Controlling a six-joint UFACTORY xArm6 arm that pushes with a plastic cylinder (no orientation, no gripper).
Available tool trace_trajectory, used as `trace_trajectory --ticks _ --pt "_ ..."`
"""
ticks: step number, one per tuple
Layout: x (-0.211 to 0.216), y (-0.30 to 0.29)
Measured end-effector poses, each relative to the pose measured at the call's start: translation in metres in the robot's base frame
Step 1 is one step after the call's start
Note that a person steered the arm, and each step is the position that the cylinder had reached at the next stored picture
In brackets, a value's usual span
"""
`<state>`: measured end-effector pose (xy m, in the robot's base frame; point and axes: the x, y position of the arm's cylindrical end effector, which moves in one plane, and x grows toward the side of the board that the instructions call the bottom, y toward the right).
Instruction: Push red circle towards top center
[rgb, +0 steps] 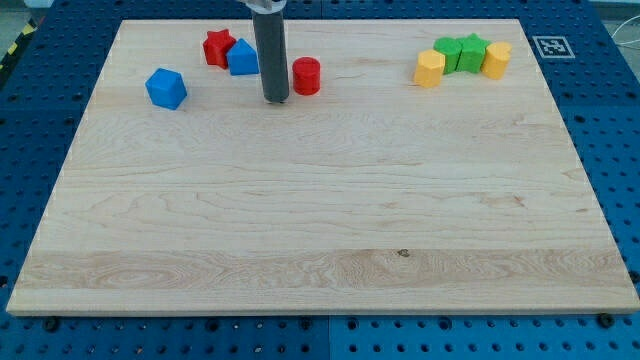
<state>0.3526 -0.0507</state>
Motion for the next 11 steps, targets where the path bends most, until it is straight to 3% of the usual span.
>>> trace_trajectory --ticks 1,3,5,6,8,11 --pt "-0.002 0.025" --pt "-0.016 -0.017" --pt "-0.013 0.021" --pt "-0.044 0.023" --pt "-0.059 0.038" --pt "-0.058 0.059"
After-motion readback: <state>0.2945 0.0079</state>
